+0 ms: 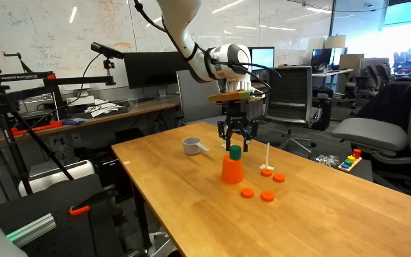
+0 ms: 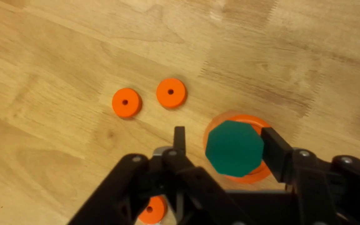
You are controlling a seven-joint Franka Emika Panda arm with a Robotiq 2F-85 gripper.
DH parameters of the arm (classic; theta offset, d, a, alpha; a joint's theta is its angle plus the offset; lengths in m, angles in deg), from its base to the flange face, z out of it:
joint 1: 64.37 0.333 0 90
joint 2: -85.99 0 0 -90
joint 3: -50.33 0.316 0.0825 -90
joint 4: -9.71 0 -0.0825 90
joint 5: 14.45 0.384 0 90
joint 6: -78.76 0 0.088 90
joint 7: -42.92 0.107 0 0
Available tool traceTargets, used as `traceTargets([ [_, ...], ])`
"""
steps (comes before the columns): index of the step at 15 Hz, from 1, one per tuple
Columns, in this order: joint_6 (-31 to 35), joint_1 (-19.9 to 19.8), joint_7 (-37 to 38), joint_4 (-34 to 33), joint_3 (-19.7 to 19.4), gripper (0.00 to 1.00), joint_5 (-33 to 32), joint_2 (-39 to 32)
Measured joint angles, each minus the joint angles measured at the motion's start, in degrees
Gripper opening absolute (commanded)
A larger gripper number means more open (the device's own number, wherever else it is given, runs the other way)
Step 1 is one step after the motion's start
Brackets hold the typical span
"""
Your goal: Pick up the green block from the top of the orange cup and put it in the grey cup. Pick up the orange cup from the table, move it to the right, pick up the orange and yellow blocks and put them in the grey cup.
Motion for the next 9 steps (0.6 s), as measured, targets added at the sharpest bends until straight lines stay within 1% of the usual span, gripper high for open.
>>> traceTargets([
  [2,-0.48,-0.72,-0.10,-0.85,-0.31,0.22,0.38,-0.72],
  [4,-1.54,-1.30,-0.11,-1.71,-0.35,0.19,1.36,-0.78],
  [9,-3.31,-1.53,-0.10,-3.52,-0.16,0.19,5.74,-0.55],
])
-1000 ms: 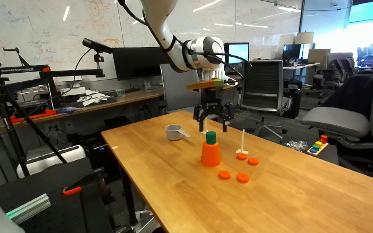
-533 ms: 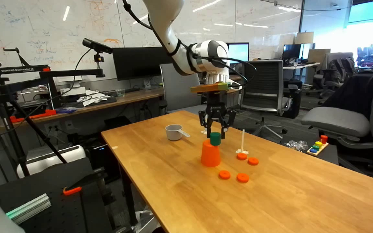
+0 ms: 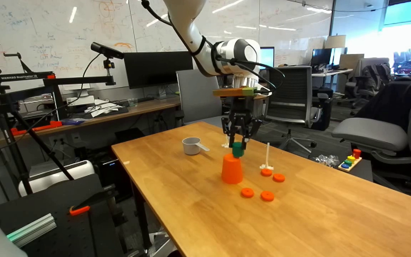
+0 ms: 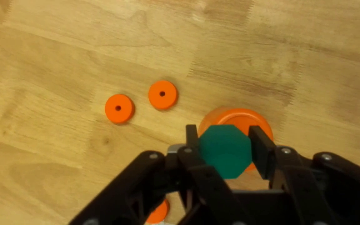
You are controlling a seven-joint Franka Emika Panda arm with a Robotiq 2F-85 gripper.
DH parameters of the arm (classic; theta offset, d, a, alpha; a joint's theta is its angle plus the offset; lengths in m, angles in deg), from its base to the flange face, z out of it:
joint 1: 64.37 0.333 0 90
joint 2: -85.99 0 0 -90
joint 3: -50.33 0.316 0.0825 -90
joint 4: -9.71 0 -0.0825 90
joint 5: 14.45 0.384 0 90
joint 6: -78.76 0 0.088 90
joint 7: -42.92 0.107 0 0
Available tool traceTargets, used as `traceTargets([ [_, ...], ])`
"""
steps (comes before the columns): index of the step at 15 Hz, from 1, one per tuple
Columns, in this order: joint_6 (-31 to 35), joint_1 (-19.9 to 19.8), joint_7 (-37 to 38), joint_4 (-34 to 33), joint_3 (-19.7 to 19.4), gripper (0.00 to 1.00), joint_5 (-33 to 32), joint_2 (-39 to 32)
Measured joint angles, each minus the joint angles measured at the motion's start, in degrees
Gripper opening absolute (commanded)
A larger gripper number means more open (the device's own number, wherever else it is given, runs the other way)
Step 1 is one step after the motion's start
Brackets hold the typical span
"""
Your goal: Pick up the green block from the top of the orange cup and put it in the grey cup. Pick up the orange cup from the table, move it to the right, pick up the orange and yellow blocks and put them in the grey cup.
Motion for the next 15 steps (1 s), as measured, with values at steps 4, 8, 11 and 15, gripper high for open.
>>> traceTargets([
  [4,-0.48,0.32,0.29,-0.37,1.41,0.19,2.71,2.26],
  [8,-0.70,2.32,1.36,0.41,3.67,0.19,4.27,6.12],
  [11,-0.70,4.75,2.10,2.52,4.75,0.19,4.27,8.99],
  [15,-0.70,7.56,2.29,6.15,5.34,0.19,4.20,11.11],
])
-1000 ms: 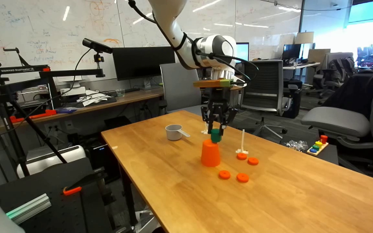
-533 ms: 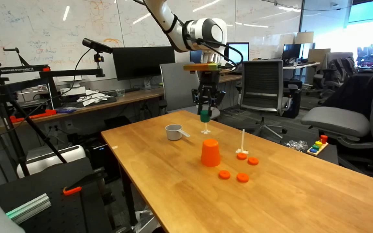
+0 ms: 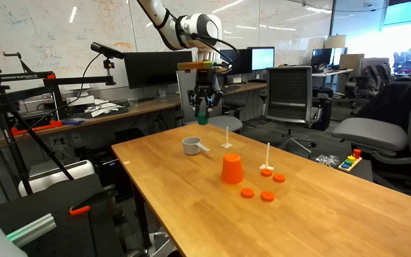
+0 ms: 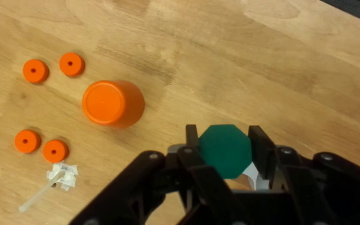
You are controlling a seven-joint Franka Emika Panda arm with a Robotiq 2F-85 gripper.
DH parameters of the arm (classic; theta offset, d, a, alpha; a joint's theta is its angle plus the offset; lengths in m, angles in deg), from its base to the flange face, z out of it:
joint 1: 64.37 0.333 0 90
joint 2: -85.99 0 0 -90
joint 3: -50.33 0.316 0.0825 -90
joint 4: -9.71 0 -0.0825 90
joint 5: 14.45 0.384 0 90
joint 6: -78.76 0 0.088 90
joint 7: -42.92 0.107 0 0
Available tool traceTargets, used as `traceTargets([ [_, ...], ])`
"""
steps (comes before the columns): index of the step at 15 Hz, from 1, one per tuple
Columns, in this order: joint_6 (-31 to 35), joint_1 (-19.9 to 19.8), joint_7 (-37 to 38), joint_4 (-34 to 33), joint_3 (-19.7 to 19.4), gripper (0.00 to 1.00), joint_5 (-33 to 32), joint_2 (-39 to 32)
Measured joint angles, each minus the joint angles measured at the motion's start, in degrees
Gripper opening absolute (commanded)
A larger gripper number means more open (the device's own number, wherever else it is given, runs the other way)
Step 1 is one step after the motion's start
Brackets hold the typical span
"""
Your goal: Pick up the green block from the top of the orange cup and put it in the grey cup. Pick up the orange cup from the table, move it to the right, pick up the orange and yellow blocks and put them in the grey cup.
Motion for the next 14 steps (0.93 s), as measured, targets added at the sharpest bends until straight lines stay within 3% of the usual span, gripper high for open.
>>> traceTargets([
  [7,0.07,3.15,-0.03,5.18,0.19,0.19,-5.88,-0.13],
  [14,-1.83,6.42,-0.03,2.61,0.19,0.19,-15.40,-0.07],
])
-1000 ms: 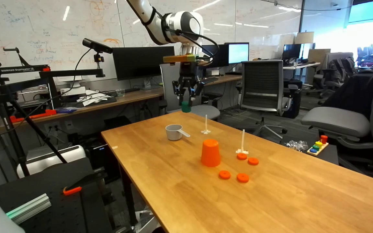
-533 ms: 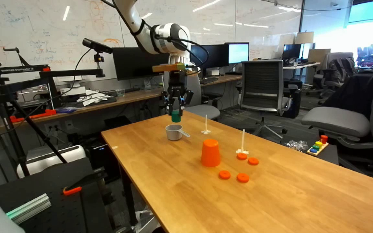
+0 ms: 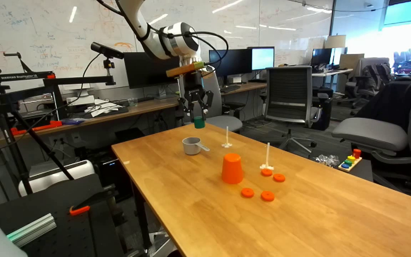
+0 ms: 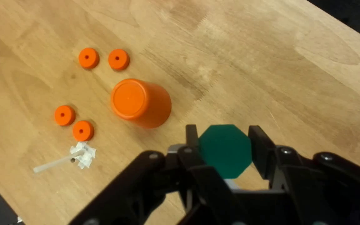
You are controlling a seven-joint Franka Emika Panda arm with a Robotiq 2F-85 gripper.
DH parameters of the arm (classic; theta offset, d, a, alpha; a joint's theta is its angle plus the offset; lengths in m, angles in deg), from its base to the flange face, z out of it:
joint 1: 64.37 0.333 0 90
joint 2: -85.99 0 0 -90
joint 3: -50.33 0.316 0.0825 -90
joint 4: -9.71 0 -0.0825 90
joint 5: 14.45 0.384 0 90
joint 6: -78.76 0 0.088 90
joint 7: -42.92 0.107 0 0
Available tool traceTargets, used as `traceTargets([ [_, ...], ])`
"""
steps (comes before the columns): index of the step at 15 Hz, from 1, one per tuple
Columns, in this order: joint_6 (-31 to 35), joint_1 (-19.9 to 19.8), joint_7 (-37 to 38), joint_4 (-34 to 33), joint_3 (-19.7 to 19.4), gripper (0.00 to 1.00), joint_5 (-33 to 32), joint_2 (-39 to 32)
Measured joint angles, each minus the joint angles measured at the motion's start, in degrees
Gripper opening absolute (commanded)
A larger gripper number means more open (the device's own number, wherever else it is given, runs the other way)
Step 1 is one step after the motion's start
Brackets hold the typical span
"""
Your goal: Pick up the green block from the top of the orange cup and put it in the grey cup. Pick up the orange cup from the table, move it to the right, pick up the orange and yellow blocks and put them in the grey cup.
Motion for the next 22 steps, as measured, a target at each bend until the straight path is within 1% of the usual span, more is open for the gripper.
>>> traceTargets([
  [4,-5.92,2.49,-0.04,-2.93,0.00,0.19,-3.27,-0.43],
  [7,-11.15,3.94,-0.12,-5.66,0.01,0.19,-4.26,-1.47],
  [9,-14.62,3.97,-1.42,-7.65,0.25,0.19,-3.08,-2.47],
  [12,-17.38,3.05,-5.04,-10.30,0.42,0.19,-0.51,-3.82],
  [14,-19.77,2.75,-5.74,-12.77,0.33,0.19,-0.49,-4.81],
  [18,-22.43,3.39,-5.70,-17.80,0.27,0.19,-3.95,-6.83],
  [22,-23.92,5.19,-5.43,-21.41,-0.06,0.19,-8.32,-9.18],
])
